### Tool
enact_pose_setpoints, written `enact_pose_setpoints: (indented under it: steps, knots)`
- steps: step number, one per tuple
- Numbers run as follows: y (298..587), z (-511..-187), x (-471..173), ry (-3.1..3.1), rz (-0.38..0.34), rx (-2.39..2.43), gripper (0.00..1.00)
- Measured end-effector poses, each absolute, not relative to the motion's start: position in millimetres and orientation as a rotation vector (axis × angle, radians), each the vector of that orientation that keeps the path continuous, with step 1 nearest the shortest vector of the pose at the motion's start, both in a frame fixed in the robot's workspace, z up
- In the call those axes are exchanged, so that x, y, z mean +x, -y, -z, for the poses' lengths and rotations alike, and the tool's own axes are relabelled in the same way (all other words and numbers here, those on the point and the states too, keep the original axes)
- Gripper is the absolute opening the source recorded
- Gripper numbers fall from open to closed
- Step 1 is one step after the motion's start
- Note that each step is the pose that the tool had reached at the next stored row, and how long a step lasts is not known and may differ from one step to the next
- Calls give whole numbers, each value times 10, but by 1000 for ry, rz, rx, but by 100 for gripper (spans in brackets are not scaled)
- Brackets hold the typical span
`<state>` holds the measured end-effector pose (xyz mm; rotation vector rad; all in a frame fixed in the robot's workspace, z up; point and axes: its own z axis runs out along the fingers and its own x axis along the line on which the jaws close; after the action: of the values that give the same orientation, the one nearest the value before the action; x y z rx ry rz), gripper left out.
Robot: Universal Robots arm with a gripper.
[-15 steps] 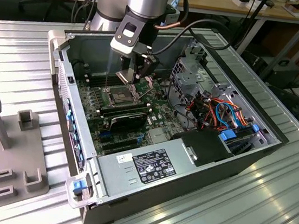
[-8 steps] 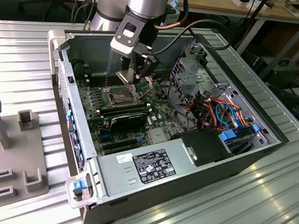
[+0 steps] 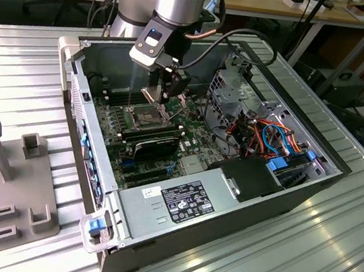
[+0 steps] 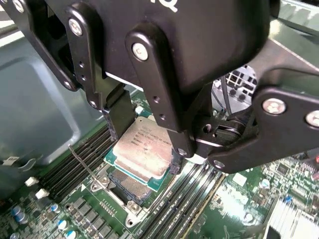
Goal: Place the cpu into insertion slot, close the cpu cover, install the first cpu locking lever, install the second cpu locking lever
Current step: 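Place the cpu into insertion slot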
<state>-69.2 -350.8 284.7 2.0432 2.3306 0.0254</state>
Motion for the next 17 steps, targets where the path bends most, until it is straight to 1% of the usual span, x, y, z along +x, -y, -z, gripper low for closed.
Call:
enact_pose_setpoints:
  steps: [10,17]
  knots:
    - [3421,-2616,-673,-2255,-22,2127,55]
    - [3415,-2495,-660,-2198,-24,2189,55]
